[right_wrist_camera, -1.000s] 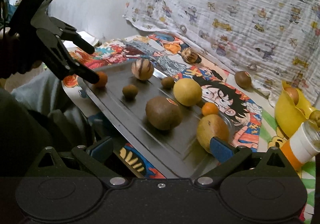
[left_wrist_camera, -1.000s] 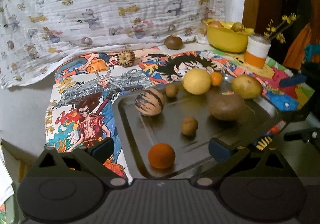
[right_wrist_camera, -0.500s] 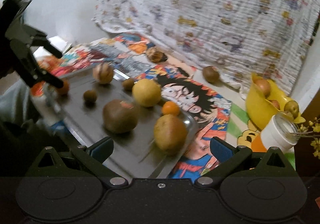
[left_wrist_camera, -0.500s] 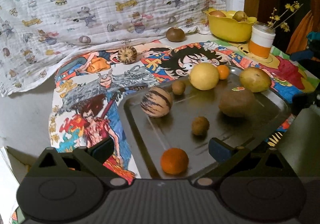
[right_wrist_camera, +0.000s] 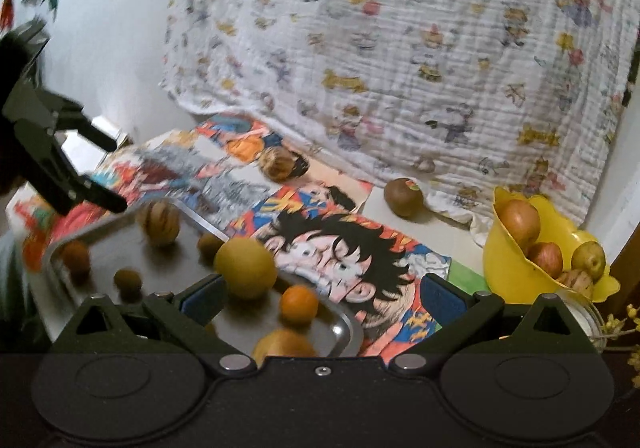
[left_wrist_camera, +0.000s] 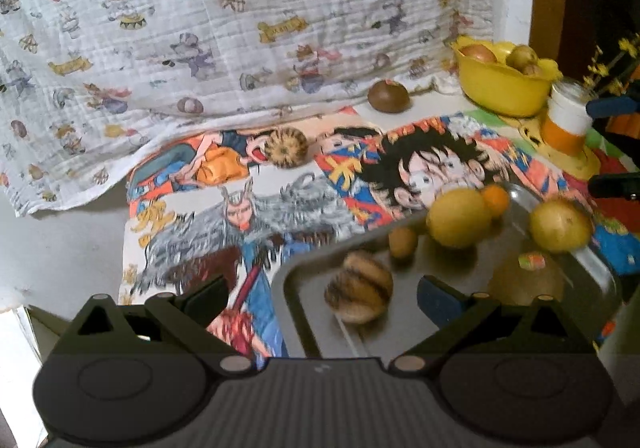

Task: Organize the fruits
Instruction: 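Withdraw both open grippers from the tray toward the remaining fruits on the paper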

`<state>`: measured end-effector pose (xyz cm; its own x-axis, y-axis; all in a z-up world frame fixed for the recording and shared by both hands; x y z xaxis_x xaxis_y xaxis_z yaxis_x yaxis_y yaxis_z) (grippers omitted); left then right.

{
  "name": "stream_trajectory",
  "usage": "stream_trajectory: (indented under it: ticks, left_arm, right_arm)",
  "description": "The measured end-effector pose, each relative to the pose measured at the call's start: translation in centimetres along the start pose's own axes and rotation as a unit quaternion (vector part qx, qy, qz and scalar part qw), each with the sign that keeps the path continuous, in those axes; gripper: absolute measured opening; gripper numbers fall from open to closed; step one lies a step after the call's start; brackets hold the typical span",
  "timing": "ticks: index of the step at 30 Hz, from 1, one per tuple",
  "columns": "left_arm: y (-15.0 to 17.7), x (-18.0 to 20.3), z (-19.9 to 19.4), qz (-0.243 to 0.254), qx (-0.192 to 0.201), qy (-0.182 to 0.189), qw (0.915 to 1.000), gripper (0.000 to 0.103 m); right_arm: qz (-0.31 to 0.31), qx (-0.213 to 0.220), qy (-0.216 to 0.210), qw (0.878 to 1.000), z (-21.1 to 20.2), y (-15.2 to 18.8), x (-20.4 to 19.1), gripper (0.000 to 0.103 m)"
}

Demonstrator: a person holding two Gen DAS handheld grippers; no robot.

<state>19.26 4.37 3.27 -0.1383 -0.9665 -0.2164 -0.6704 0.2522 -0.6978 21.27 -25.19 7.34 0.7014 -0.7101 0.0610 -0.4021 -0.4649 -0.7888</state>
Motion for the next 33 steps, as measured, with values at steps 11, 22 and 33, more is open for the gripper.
stream_trajectory:
  ticks: [11,22,33]
  left_arm:
    - [-4.9,-0.7,4.4,-0.022,0.01,-0.002,0.9997,0.102]
    - [-7.7,-2.0,8.3,-0.055,-0.001,0.003,0.9985,0.102]
    - [-10.8,-3.3,13.3,-0.085,-0.009,0.017,0.9962,0.102]
  right_arm:
    - [0.074,0.024,0.024,0.997,3.8,-3.1,4.3,0.102]
    - [0.142,0.02,0.061,0.988,7.4,-7.0,7.6,0.102]
    - [0.194,-0.066,0.026,0.979,14.3,-9.7,10.5,0.102]
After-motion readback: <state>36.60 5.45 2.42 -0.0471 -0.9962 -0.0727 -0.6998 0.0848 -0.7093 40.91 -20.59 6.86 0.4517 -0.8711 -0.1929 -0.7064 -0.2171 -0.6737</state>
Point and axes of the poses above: each gripper's, at about its wrist camera, not at the fingertips, and z roughly the way its jaws point, x to its right, y to its underside, the point moved 1 cm from there along z, roughly the way its jaws point, and after that the axes turned 10 degrees about -y, right-handed, at the moved point
